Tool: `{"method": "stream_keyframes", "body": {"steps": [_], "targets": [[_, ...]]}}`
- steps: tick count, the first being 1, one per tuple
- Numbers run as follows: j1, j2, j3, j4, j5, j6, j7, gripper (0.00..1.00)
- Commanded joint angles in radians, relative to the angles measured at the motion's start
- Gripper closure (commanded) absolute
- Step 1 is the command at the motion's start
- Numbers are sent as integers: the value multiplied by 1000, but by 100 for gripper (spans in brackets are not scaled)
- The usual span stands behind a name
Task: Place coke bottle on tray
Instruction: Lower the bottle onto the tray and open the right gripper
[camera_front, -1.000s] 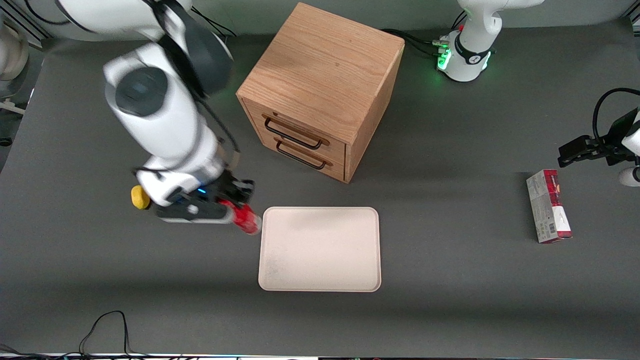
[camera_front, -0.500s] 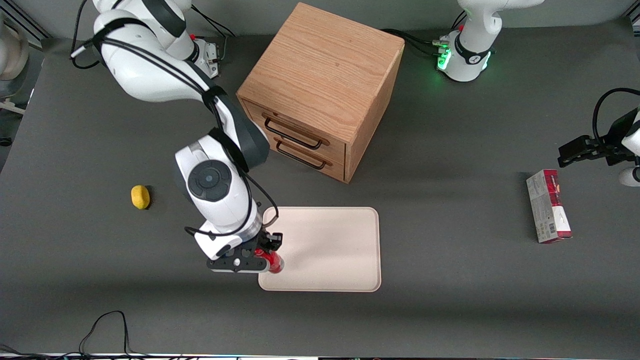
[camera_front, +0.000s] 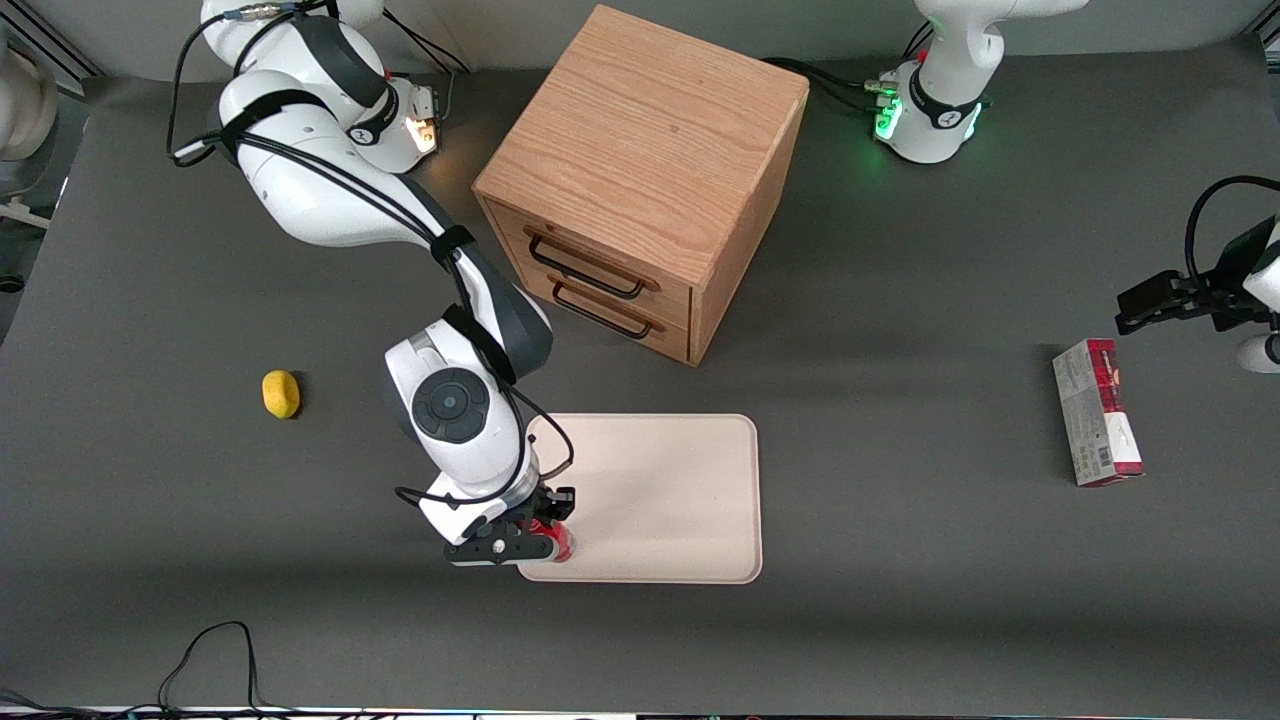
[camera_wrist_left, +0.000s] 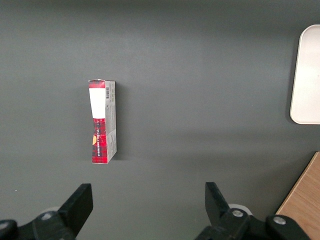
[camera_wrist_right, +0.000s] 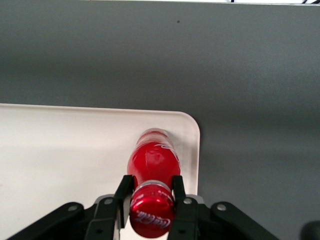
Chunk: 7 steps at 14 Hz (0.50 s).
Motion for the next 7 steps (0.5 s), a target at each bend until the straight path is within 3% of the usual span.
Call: {"method": "stream_keyframes", "body": {"steps": [1,5,7], "targets": [[5,1,-11,9,-23,29,-4,0],[8,-57,-33,5,-17,-13,-18,0],[8,-154,-62,-88,-9,-46,-29,0]]}}
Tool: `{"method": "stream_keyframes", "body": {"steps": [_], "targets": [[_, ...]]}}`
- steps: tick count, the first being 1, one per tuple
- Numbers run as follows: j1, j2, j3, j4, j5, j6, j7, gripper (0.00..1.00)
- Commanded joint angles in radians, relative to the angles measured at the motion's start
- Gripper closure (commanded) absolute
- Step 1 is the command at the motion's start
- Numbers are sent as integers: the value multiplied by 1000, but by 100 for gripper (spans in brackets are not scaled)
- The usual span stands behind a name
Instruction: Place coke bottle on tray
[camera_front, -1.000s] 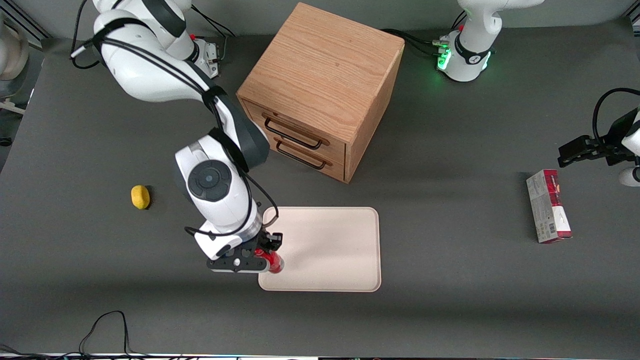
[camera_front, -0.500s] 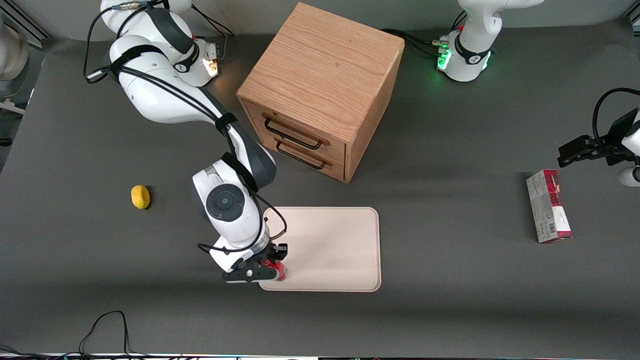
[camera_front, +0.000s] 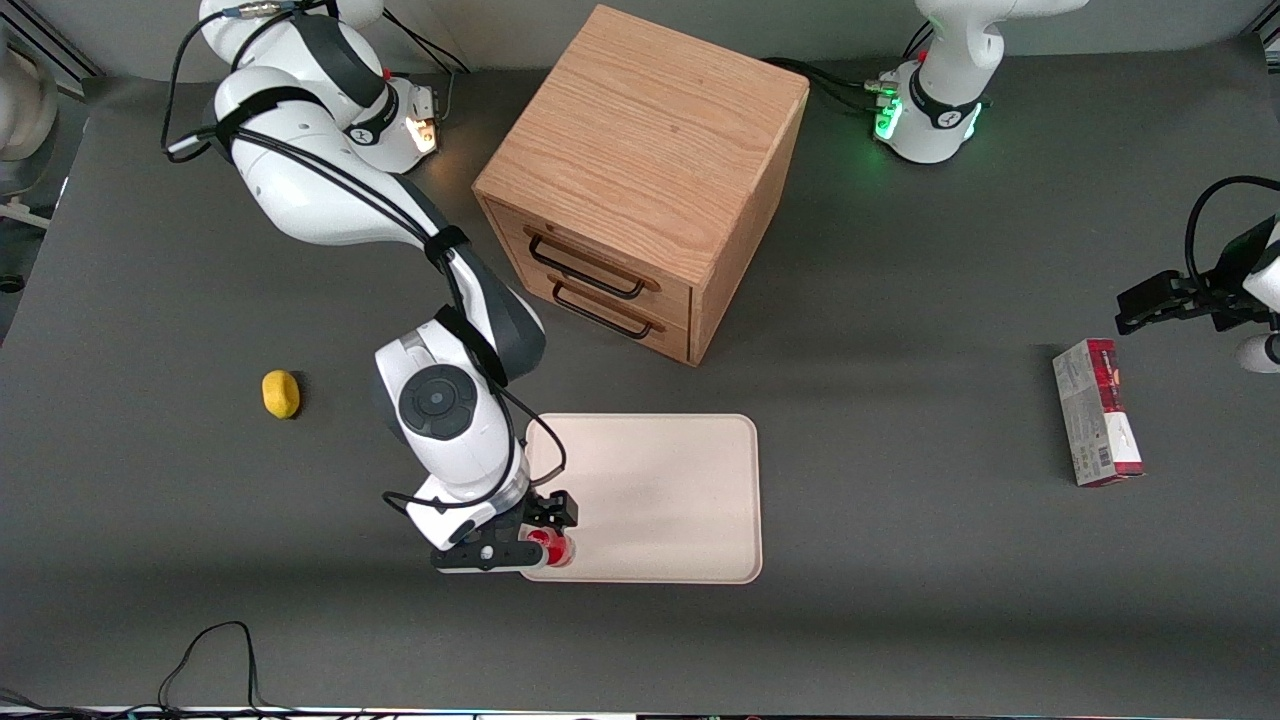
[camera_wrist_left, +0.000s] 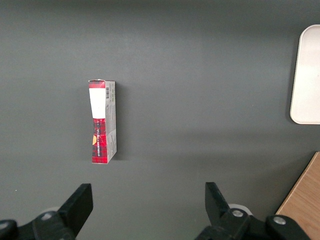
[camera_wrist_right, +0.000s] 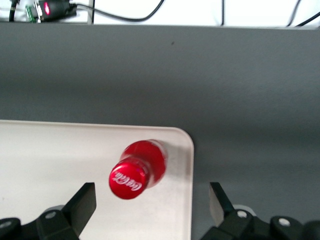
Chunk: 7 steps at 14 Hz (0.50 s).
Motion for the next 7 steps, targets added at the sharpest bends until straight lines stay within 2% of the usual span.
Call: {"method": "stream_keyframes", "body": {"steps": [1,3,4,5,7], "targets": [[2,-182,-73,-164,53,-47,-46,0],[-1,-344,-243,-303,319,-49,-193,0],[-4,-419,-291,-368,391,-73,-263,0],[-18,-482,-317,-412,413,-126,-337,0],[-54,-610,-348,-503,416,-234,-442,0]]}}
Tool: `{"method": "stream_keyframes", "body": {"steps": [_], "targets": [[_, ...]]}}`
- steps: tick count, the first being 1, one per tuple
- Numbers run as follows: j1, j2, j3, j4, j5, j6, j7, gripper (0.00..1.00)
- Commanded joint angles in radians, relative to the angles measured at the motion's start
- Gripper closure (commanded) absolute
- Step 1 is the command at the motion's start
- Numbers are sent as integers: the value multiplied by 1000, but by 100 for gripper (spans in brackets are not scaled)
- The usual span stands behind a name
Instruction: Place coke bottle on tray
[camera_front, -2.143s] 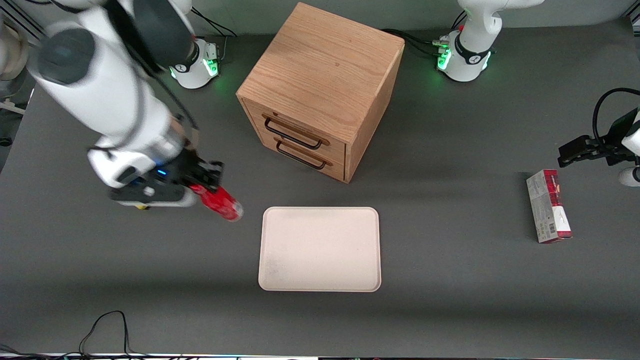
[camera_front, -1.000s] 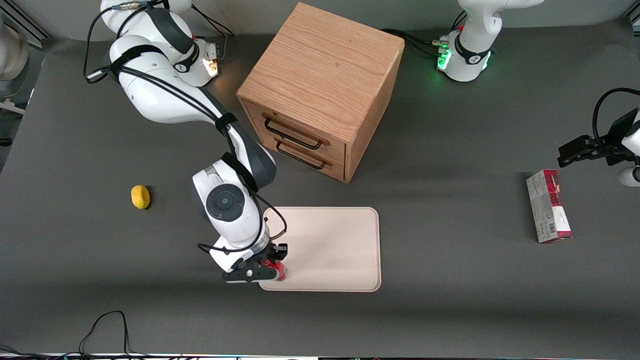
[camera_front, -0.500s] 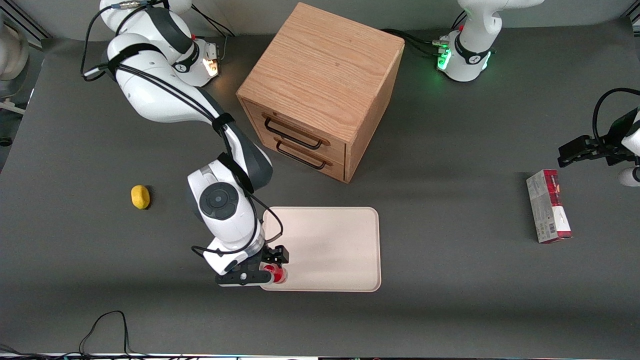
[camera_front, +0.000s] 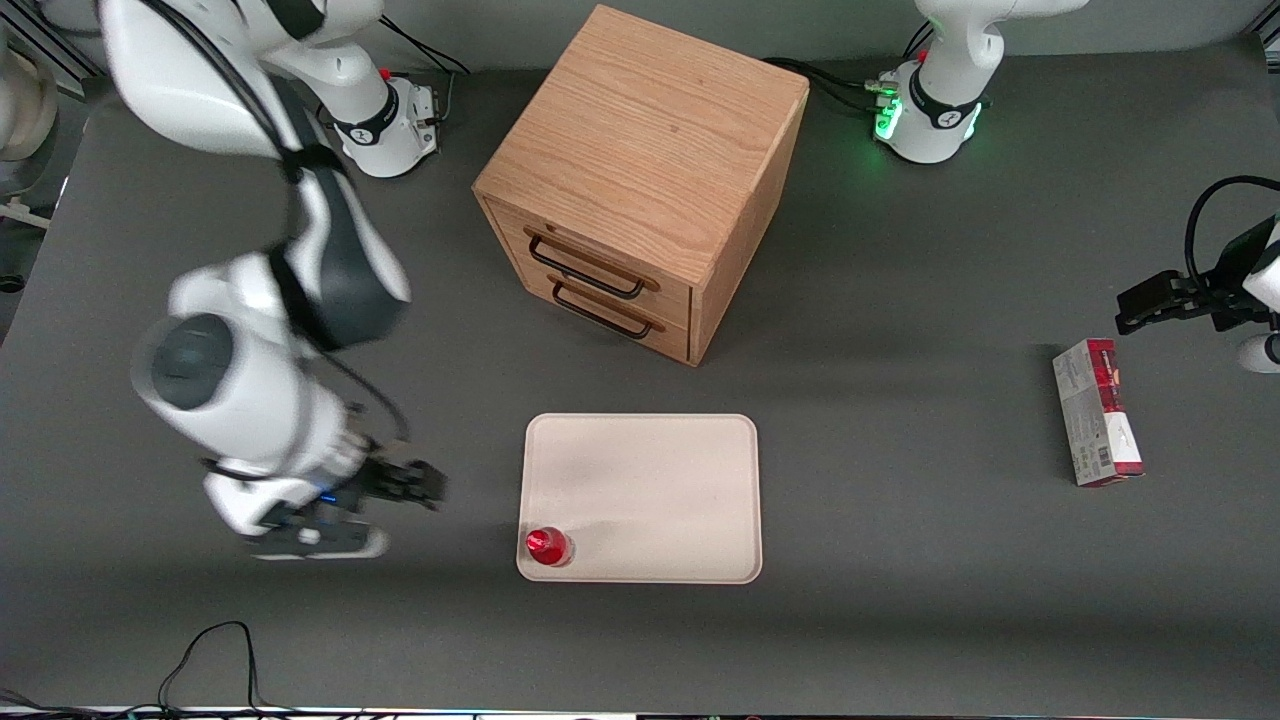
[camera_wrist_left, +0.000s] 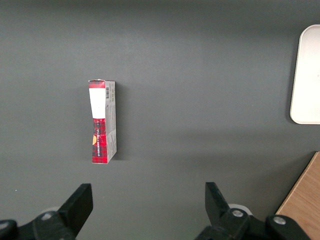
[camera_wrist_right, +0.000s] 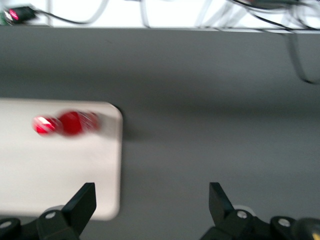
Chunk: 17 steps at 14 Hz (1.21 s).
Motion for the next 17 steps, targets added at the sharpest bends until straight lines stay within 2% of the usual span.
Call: {"method": "stream_keyframes", "body": {"steps": [1,4,8,17], "targets": [[-49,-254,-31,-266,35,-61,-141,0],[-135,-441,-32,-447,40,-69,-216,0],[-187,-580,-44,-560,60,-73,-250,0],[-192,-638,-43,-616,60,-95,-252,0]]}}
